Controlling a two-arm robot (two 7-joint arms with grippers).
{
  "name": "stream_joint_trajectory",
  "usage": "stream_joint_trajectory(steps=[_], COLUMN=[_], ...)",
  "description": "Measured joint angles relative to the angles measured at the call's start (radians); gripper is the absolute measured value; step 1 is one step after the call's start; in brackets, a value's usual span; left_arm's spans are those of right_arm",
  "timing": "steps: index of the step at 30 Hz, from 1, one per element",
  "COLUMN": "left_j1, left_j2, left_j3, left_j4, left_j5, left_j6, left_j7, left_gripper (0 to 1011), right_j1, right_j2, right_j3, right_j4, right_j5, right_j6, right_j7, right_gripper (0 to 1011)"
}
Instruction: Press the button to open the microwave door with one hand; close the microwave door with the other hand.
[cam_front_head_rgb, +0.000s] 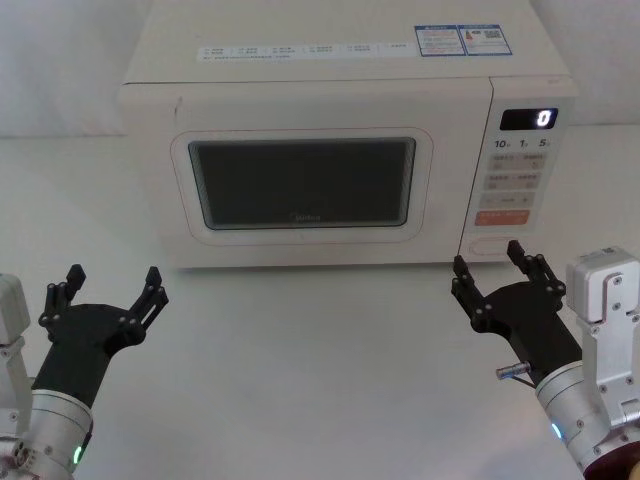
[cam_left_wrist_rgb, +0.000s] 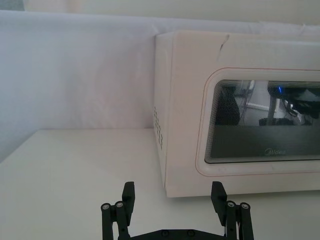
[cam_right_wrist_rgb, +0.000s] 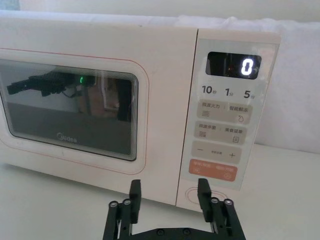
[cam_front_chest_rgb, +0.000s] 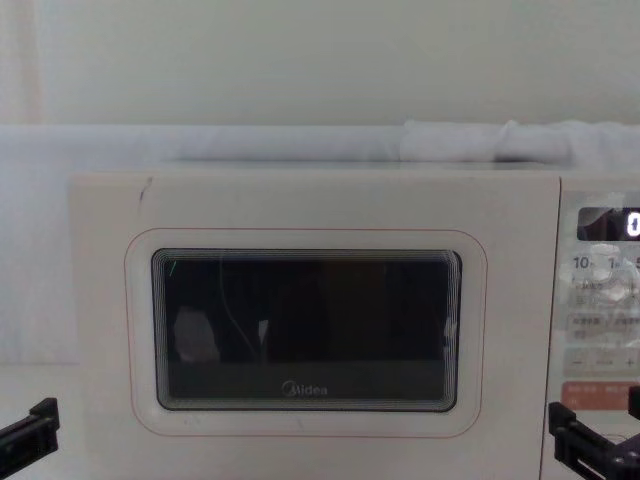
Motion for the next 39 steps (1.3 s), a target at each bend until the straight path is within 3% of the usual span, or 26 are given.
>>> stream_joint_trajectory(steps=[2, 9, 12, 16, 24, 39], left_j1=[0.0, 0.0, 0.0, 0.0, 0.0, 0.0], left_j2=[0.0, 0.0, 0.0, 0.0, 0.0, 0.0], left_j3=[0.0, 0.0, 0.0, 0.0, 0.0, 0.0], left_j4=[0.0, 0.0, 0.0, 0.0, 0.0, 0.0], left_j5=[0.0, 0.0, 0.0, 0.0, 0.0, 0.0], left_j6=[0.0, 0.0, 0.0, 0.0, 0.0, 0.0], left_j7=[0.0, 0.0, 0.0, 0.0, 0.0, 0.0], left_gripper=[1001, 1001, 1001, 1001, 1001, 1001], right_j1=[0.0, 0.0, 0.0, 0.0, 0.0, 0.0], right_j2=[0.0, 0.0, 0.0, 0.0, 0.0, 0.0], right_j3=[0.0, 0.0, 0.0, 0.0, 0.0, 0.0], right_j4=[0.0, 0.0, 0.0, 0.0, 0.0, 0.0], right_j5=[0.0, 0.0, 0.0, 0.0, 0.0, 0.0], right_j6=[0.0, 0.0, 0.0, 0.0, 0.0, 0.0], right_j7=[0.0, 0.0, 0.0, 0.0, 0.0, 0.0], right_gripper=[714, 451, 393, 225, 0, 0])
